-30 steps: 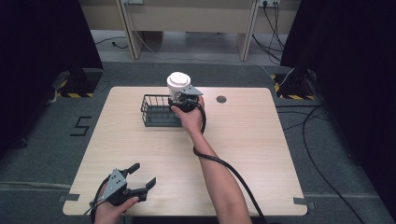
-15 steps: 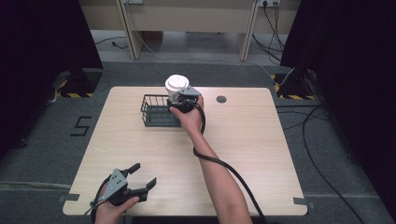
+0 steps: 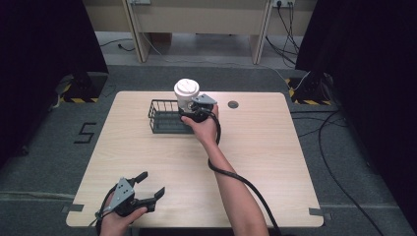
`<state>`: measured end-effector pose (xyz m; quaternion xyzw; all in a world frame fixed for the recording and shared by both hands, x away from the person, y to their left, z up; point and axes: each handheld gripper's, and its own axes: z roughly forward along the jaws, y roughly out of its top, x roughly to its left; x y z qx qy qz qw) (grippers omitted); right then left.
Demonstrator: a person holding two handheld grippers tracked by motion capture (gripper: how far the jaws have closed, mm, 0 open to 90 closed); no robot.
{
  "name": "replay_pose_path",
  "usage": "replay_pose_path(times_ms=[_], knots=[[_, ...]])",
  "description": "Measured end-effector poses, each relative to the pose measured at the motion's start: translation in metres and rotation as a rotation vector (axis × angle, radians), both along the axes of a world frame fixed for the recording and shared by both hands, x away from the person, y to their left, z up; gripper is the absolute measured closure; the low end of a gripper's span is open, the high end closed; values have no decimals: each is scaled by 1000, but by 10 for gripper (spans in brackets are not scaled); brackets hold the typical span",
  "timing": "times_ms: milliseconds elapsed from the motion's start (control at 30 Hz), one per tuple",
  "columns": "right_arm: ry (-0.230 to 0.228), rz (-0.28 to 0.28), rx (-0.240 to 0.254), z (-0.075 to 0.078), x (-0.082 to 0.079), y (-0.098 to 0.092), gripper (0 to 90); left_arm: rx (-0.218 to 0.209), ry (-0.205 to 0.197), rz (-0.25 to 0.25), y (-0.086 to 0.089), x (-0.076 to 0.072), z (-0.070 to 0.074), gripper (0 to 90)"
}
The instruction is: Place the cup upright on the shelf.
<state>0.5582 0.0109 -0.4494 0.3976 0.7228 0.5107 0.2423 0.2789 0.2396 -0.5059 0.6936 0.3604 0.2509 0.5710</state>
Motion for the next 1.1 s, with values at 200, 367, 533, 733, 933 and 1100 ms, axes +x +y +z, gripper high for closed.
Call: replay_pose_path(times_ms=[200,367,533,733,933,1100], knots=[[-5,10,-7,3,-6,-3,147,2,-1,0,0,0,0,147],[-5,19,-12,5,-13,-6,146,5,-2,0,0,0,0,147],[-13,30,-14,8,-19,-10,147,5,-3,0,-1,0,0,147],[-25,38,5,13,-27,-17,146,6,-2,1,-1,0,0,148],[-30,42,10,16,-33,-23,147,7,-1,2,-1,0,0,147],[-23,55,6,17,-39,-28,148,9,-1,1,-1,0,-1,147]])
